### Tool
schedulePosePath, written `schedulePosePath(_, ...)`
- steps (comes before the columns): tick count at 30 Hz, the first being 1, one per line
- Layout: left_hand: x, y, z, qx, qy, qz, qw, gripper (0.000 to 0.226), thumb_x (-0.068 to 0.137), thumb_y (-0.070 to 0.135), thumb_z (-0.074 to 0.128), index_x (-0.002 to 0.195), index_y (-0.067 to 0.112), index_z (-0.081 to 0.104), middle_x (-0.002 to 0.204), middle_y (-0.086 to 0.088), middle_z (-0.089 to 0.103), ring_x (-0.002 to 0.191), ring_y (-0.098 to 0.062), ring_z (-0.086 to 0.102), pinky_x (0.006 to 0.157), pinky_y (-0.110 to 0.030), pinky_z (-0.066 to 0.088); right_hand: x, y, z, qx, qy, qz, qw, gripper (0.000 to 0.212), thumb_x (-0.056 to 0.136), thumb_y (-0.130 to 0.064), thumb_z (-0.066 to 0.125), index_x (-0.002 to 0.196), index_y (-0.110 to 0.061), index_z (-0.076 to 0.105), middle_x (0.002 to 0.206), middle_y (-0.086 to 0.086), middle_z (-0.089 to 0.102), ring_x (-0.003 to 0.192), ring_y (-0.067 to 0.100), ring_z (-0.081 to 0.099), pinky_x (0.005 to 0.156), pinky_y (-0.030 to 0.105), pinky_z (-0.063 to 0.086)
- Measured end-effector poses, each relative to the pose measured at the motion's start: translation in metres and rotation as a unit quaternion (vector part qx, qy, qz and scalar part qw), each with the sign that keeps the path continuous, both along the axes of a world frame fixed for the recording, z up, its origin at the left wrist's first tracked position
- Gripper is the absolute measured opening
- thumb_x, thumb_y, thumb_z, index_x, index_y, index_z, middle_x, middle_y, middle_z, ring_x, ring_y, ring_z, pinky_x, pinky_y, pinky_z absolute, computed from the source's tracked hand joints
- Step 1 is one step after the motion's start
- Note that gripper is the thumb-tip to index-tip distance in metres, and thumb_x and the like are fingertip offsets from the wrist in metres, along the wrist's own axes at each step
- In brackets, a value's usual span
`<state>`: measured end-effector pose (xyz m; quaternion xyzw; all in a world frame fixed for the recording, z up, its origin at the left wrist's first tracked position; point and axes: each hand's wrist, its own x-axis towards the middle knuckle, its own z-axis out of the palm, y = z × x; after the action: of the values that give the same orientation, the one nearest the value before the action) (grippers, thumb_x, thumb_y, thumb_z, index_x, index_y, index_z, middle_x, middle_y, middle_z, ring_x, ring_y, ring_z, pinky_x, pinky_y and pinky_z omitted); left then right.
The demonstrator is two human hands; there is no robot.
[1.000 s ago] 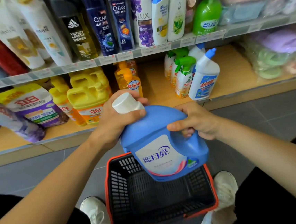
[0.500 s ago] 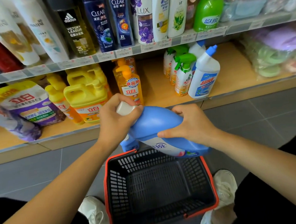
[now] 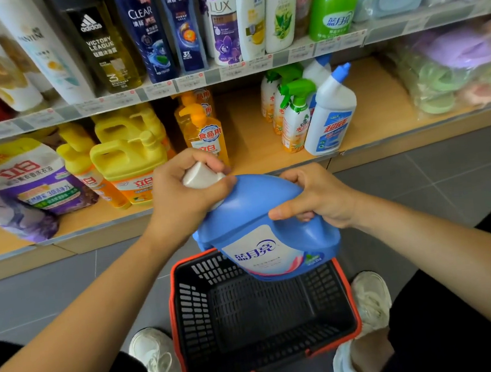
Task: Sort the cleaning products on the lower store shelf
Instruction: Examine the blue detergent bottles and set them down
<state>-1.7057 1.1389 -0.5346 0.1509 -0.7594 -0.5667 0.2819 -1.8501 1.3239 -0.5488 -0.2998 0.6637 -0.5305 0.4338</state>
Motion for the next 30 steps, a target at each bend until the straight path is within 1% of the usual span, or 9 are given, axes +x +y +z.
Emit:
schedulePosePath(5,-0.003,0.009,-0.008,-0.069,-0.01,0.122,0.99,0.016,0.079,0.003,0.079,0.089,0.013,0.071,0.095,-0.006,0.072,0.091,-0.02,0.068,0.08,-0.033,0.053,0.009,-0.001,0.001,-0.005,0.166,-0.05,0.985,0.06,0.055,-0.029,0.098,0.071,0.008,0.053,0.063,0.003,0.042,0.059,0.012,0.038,0.056,0.032,0.025)
schedulePosePath(10,-0.007,0.008,-0.011,-0.055,-0.042,0.145,0.987,0.004,0.091,0.023,0.07,0.094,0.019,0.07,0.092,0.018,0.07,0.088,0.001,0.062,0.075,-0.019,0.047,0.006,0.001,0.001,-0.008,0.201,-0.068,0.977,0.055,0.057,-0.029,0.099,0.067,0.003,0.055,0.062,0.0,0.044,0.061,0.011,0.039,0.057,0.032,0.026)
schedulePosePath(12,-0.008,0.003,-0.01,-0.014,-0.029,0.091,0.995,0.003,0.094,0.021,0.069,0.094,0.018,0.069,0.09,0.019,0.069,0.085,0.003,0.061,0.073,-0.014,0.045,0.004,0.002,-0.001,-0.001,0.185,-0.073,0.98,0.051,0.054,-0.029,0.099,0.064,-0.003,0.057,0.059,-0.004,0.045,0.058,0.009,0.04,0.055,0.029,0.028)
schedulePosePath(14,-0.009,-0.004,-0.008,0.034,-0.017,0.031,0.999,0.006,0.091,0.019,0.072,0.097,0.021,0.07,0.095,0.012,0.07,0.09,-0.005,0.064,0.077,-0.02,0.048,0.0,0.003,-0.001,0.001,0.125,-0.073,0.989,0.049,0.05,-0.031,0.099,0.064,-0.007,0.059,0.054,-0.005,0.046,0.049,0.008,0.04,0.048,0.026,0.029)
schedulePosePath(17,-0.012,-0.012,-0.002,0.133,0.011,-0.047,0.99,0.025,0.087,0.015,0.07,0.112,0.021,0.07,0.108,-0.004,0.07,0.103,-0.018,0.065,0.09,-0.035,0.052,-0.003,0.003,0.0,-0.009,0.029,-0.081,0.996,0.074,0.045,-0.033,0.096,0.077,0.014,0.049,0.056,0.008,0.036,0.042,0.016,0.031,0.045,0.027,0.024)
schedulePosePath(20,-0.013,-0.01,-0.001,0.185,0.035,-0.055,0.981,0.039,0.091,0.018,0.064,0.13,0.015,0.062,0.128,-0.012,0.067,0.121,-0.023,0.063,0.107,-0.041,0.048,-0.003,0.001,-0.002,-0.021,-0.019,-0.077,0.997,0.08,0.048,-0.031,0.095,0.087,0.021,0.049,0.053,0.007,0.035,0.039,0.016,0.029,0.043,0.025,0.025)
schedulePosePath(23,-0.009,-0.005,-0.005,0.14,0.041,-0.021,0.989,0.043,0.096,0.028,0.063,0.137,0.019,0.059,0.139,-0.008,0.063,0.129,-0.025,0.059,0.112,-0.047,0.045,-0.001,0.0,-0.004,-0.03,-0.044,-0.075,0.996,0.076,0.05,-0.031,0.095,0.092,0.019,0.054,0.047,0.004,0.038,0.038,0.015,0.029,0.043,0.025,0.026)
schedulePosePath(27,-0.002,-0.002,-0.014,0.089,0.024,-0.046,0.995,0.064,0.093,0.024,0.064,0.151,0.03,0.037,0.142,0.0,0.06,0.129,-0.014,0.059,0.106,-0.034,0.05,0.0,-0.001,-0.004,-0.028,-0.052,-0.099,0.993,0.07,0.052,-0.031,0.094,0.083,0.016,0.052,0.046,0.004,0.038,0.037,0.016,0.028,0.044,0.026,0.025)
schedulePosePath(30,-0.005,-0.002,-0.017,0.071,0.001,-0.065,0.995,0.071,0.091,0.018,0.067,0.154,0.02,0.033,0.145,0.002,0.058,0.134,-0.011,0.054,0.107,-0.029,0.047,-0.001,0.0,-0.003,-0.035,-0.065,-0.11,0.991,0.053,0.055,-0.032,0.092,0.061,-0.008,0.045,0.046,0.003,0.037,0.039,0.017,0.027,0.047,0.03,0.024)
